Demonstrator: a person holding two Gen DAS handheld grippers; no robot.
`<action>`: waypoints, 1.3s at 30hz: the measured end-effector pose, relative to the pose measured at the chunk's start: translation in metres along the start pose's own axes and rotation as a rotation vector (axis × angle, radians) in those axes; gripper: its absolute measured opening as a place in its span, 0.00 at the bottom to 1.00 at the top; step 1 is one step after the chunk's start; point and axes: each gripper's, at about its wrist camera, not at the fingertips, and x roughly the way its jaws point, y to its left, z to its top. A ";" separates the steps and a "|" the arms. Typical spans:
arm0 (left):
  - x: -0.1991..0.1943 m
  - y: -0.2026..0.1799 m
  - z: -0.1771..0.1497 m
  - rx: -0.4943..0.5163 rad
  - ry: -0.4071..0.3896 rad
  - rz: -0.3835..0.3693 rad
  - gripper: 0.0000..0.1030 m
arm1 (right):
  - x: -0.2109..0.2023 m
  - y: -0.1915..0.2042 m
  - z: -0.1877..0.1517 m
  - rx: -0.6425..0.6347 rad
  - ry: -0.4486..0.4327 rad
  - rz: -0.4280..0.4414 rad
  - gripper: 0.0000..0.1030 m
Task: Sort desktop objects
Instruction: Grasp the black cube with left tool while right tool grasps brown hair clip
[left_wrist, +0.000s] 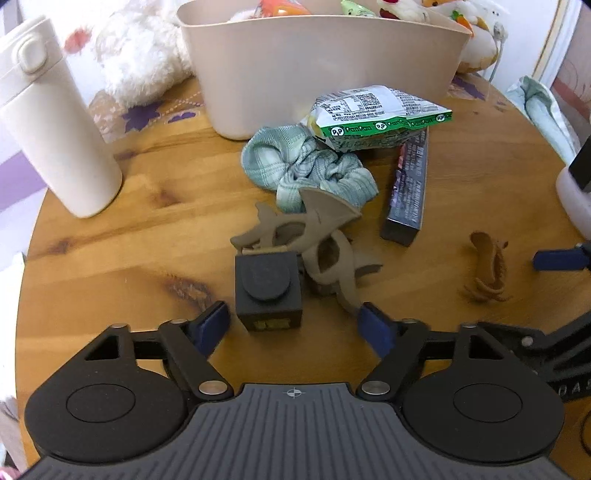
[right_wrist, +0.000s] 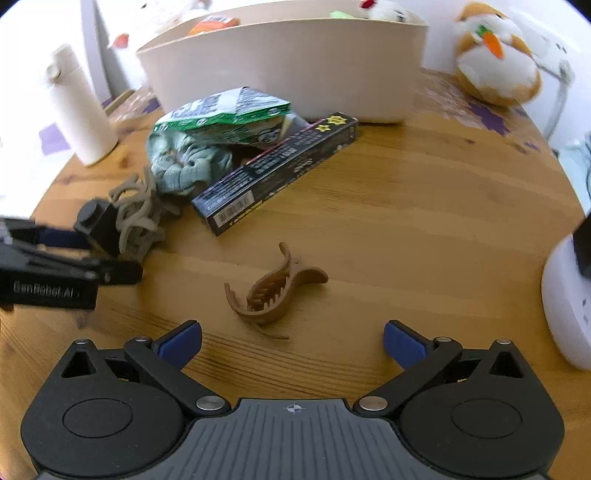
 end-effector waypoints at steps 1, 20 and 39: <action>0.002 0.001 0.001 -0.007 -0.002 0.002 0.86 | 0.002 0.003 0.000 -0.027 0.005 -0.013 1.00; 0.003 0.003 0.006 0.065 -0.055 -0.036 0.58 | 0.000 0.011 0.012 -0.066 -0.044 -0.015 0.68; -0.007 0.010 -0.003 -0.002 -0.039 -0.045 0.39 | -0.010 0.005 0.001 0.001 -0.064 -0.015 0.56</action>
